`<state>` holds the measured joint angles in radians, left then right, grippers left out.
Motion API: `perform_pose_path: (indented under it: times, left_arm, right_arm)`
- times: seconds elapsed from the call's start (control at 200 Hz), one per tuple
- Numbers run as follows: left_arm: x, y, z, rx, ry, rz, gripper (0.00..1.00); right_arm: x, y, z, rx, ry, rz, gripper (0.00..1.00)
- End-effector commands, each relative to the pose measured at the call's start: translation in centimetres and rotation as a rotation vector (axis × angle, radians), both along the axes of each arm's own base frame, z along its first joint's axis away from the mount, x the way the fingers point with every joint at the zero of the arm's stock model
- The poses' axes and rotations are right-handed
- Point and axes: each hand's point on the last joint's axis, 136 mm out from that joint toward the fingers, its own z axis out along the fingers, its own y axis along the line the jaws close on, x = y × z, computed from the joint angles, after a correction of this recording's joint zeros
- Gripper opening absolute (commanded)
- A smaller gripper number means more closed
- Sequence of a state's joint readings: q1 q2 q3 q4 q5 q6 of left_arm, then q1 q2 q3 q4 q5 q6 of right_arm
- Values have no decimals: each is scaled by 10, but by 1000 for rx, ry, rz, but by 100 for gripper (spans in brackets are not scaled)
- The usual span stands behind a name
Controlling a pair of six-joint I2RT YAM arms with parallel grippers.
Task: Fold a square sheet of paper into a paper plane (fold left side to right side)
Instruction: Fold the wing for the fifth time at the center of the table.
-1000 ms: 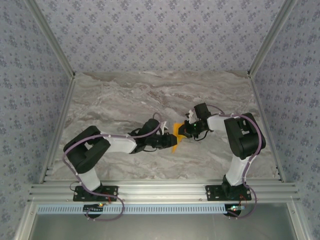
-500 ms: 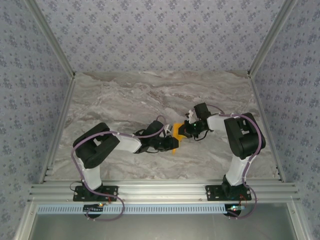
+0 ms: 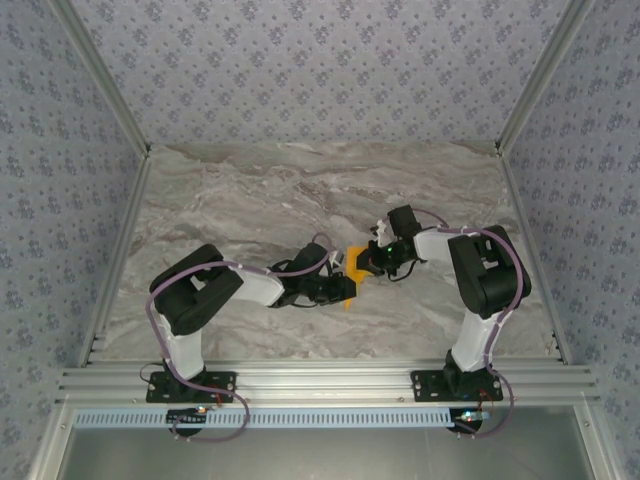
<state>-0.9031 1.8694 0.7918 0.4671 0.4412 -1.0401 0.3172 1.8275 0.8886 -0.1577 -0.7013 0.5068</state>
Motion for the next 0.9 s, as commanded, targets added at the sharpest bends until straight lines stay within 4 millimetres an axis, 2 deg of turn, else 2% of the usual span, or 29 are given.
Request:
perform_pose_path:
  times: [0.0,0.215,0.39,0.525,0.644,0.894]
  left_arm:
    - [-10,17,-30,105,64,27,17]
    - [-16,35,-51,236,119,66,8]
    - [-21,42,-63,292,155,77,4]
    - [-22,45,-69,307,173,90,3]
    - [-23,46,-71,321,175,93,2]
    - [-24,48,-72,343,178,93,1]
  right_arm:
    - [-7,-8,-14,-74,36,0,3]
    - [4,-5,23,-28,-102,-4,0]
    - [-6,-8,41,-4,-165,-3,0]
    - [-20,-6,44,38,-172,3,0]
    - [-30,6,43,75,-168,31,0]
    - [-28,25,33,72,-164,62,0]
